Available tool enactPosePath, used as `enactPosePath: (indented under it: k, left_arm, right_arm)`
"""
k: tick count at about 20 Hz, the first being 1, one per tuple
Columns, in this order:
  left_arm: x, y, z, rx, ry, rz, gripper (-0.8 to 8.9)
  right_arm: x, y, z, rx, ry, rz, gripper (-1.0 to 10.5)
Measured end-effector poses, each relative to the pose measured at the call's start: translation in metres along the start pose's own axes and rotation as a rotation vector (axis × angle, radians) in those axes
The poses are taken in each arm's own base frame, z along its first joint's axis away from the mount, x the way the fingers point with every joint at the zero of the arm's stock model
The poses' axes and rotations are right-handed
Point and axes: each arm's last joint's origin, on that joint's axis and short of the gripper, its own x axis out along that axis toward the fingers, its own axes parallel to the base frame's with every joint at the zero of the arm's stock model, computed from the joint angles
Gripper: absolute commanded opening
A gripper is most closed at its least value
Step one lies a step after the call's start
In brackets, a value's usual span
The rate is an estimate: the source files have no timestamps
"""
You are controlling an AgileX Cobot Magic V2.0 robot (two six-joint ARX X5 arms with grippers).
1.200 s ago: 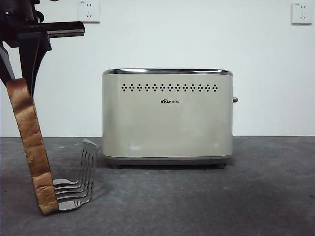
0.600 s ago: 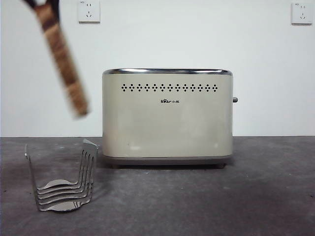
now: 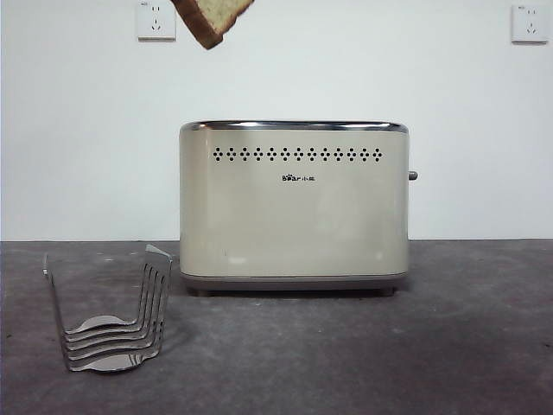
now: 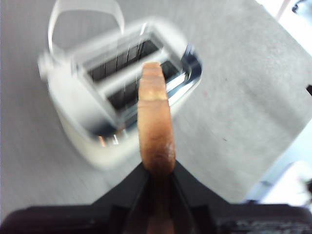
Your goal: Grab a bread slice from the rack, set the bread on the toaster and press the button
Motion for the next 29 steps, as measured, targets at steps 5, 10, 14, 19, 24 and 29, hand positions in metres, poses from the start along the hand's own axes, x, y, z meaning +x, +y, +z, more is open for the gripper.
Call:
enactPosePath:
  k: [5,10,14,19,24,29]
  left_arm:
    - [-0.003,-0.001,0.009,0.333,-0.084,0.017,-0.08]
    - [0.003,0.001,0.021,0.591,-0.171,0.054,-0.08]
    - [0.024,0.008,0.026,0.608,-0.137,0.046,-0.08]
    - [0.051,0.015,0.029,0.633,-0.080,0.030,-0.08]
    - [0.077,0.017,0.031,0.734,-0.029,-0.003,-0.08]
    - [0.099,0.015,0.031,0.820,0.008,-0.037,-0.09]
  right_arm:
    - [0.008,0.000,-0.001,-0.007,0.047,-0.017,0.0]
    - [0.012,0.000,-0.002,-0.012,0.075,-0.023,0.0]
    - [0.012,0.000,-0.002,-0.012,0.078,-0.024,0.0]
    - [0.012,0.000,-0.002,-0.012,0.078,-0.024,0.0]
    - [0.012,0.000,-0.002,-0.012,0.078,-0.024,0.0]
    - [0.012,0.000,-0.002,-0.012,0.079,-0.024,0.0]
